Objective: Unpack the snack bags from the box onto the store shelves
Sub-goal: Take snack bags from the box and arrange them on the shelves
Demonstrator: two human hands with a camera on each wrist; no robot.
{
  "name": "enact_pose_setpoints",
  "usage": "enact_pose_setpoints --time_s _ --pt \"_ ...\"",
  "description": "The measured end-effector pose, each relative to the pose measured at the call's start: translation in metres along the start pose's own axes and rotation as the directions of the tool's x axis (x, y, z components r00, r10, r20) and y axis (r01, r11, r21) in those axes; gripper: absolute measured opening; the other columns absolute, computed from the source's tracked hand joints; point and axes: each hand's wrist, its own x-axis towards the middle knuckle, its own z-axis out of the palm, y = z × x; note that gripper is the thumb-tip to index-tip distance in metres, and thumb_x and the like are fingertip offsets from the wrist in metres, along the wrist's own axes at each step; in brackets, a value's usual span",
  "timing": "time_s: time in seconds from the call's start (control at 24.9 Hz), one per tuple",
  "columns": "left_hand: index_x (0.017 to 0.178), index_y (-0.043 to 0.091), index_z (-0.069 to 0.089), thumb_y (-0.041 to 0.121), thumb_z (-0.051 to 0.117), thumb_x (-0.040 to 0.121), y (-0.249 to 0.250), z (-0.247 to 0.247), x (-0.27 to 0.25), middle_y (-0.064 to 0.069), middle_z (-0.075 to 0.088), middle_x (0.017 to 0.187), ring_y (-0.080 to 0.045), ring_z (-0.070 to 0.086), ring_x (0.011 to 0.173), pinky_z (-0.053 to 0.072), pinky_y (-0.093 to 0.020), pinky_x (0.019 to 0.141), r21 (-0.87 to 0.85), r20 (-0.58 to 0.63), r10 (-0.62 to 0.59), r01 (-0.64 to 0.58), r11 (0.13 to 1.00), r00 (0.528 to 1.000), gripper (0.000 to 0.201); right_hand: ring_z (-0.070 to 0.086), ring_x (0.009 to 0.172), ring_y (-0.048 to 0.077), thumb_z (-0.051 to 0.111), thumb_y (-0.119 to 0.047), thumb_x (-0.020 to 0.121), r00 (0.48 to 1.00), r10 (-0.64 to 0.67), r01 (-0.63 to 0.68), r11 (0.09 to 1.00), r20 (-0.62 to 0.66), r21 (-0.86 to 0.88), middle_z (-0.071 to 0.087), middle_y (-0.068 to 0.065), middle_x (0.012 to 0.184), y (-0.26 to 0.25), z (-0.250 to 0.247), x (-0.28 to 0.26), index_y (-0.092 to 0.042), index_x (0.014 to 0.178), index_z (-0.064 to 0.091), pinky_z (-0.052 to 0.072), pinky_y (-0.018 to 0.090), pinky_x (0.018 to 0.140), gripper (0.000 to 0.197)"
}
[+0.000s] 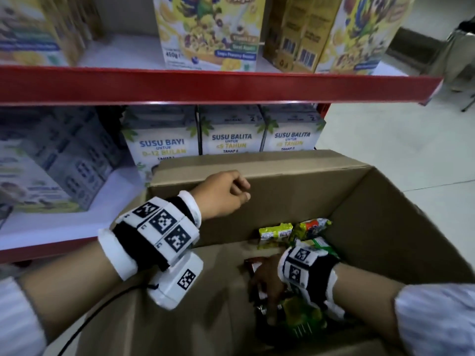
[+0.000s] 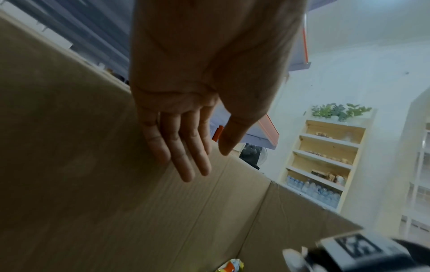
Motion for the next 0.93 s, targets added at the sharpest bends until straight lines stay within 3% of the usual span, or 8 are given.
enact_pose_setpoints --time_s 0.16,0.24,0.32,0.4,0.52,0.64,0.8,0.93 --pt "0.095 0.024 0.056 0.012 0.059 0.092 0.001 -0.005 -0.013 -0.003 0.070 0.091 -0.016 0.065 0.080 0.053 -0.026 0.080 -0.138 0.071 0.039 -0.029 0.990 0.997 0.013 0.051 0.121 0.032 0.061 -0.014 0.092 0.986 0.012 0.002 0.997 -0.165 0.082 0.053 0.015 0.135 -0.004 0.020 -0.011 -0.008 0.134 0.051 0.042 0.030 0.089 0.044" --pt "0.098 0.021 0.057 0.017 0.059 0.092 0.007 -0.008 -0.020 -0.004 0.069 0.095 -0.018 0.066 0.083 0.052 -0.030 0.084 -0.155 0.092 0.035 -0.020 0.988 0.995 0.008 0.059 0.108 0.028 0.068 -0.017 0.086 0.947 0.016 0.030 0.990 -0.320 0.138 0.063 0.011 0.121 0.002 0.011 -0.039 -0.012 0.124 0.060 0.043 0.022 0.076 0.039" --pt "0.101 0.017 0.057 0.027 0.055 0.094 0.015 -0.015 -0.026 -0.005 0.068 0.101 -0.020 0.067 0.089 0.049 -0.029 0.083 -0.142 0.081 0.024 -0.012 0.990 0.996 0.013 0.064 0.096 0.023 0.073 -0.015 0.081 0.867 0.014 0.165 0.935 -0.498 0.314 0.069 0.003 0.104 0.010 -0.005 -0.082 -0.017 0.113 0.064 0.049 0.027 0.077 0.033" --pt "0.103 0.018 0.057 0.048 0.050 0.090 0.023 -0.026 -0.031 -0.003 0.067 0.108 -0.020 0.066 0.097 0.048 -0.029 0.086 -0.088 0.055 -0.006 0.011 0.996 0.998 0.033 0.065 0.085 0.013 0.074 -0.010 0.080 0.711 0.025 0.399 0.809 -0.703 0.432 0.071 -0.005 0.090 0.019 -0.020 -0.130 -0.019 0.102 0.066 0.051 0.027 0.079 0.025" --pt "0.120 0.026 0.048 0.089 0.044 0.055 0.040 -0.048 -0.042 0.008 0.055 0.118 -0.014 0.057 0.106 0.050 -0.035 0.083 -0.086 0.065 -0.100 0.106 0.991 0.993 0.091 0.068 0.080 0.010 0.072 -0.009 0.074 0.383 0.156 0.734 0.547 -0.910 0.403 0.072 -0.001 0.086 0.025 -0.029 -0.187 -0.013 0.100 0.064 0.053 0.020 0.070 0.028" --pt "0.137 0.028 0.030 0.085 0.053 0.043 0.054 -0.065 -0.049 0.002 0.057 0.113 -0.014 0.061 0.099 0.053 -0.037 0.074 -0.191 0.037 -0.130 0.135 0.972 0.991 0.113 0.069 0.074 0.010 0.065 -0.010 0.070 0.181 0.294 0.927 0.268 -0.939 0.263 0.071 -0.004 0.081 0.024 -0.030 -0.204 -0.015 0.096 0.060 0.054 0.023 0.062 0.027" --pt "0.121 0.011 0.058 0.051 0.075 0.048 0.058 -0.075 -0.051 -0.009 0.071 0.106 -0.018 0.067 0.078 0.060 -0.040 0.067 -0.423 0.090 -0.091 0.121 0.898 0.992 0.085 0.069 0.071 0.009 0.060 -0.004 0.070 0.147 0.363 0.980 0.070 -0.920 0.184 0.071 0.000 0.080 0.015 -0.033 -0.194 -0.014 0.090 0.055 0.053 0.021 0.057 0.023" --pt "0.108 0.017 0.067 0.045 0.079 0.047 0.053 -0.083 -0.052 -0.004 0.074 0.103 -0.018 0.070 0.082 0.060 -0.037 0.067 -0.395 0.086 -0.032 0.063 0.916 0.996 0.068 0.066 0.078 0.011 0.064 -0.016 0.068 0.116 0.340 0.961 0.199 -0.933 0.192 0.070 -0.001 0.082 0.009 -0.035 -0.193 -0.013 0.094 0.061 0.049 0.025 0.072 0.026"
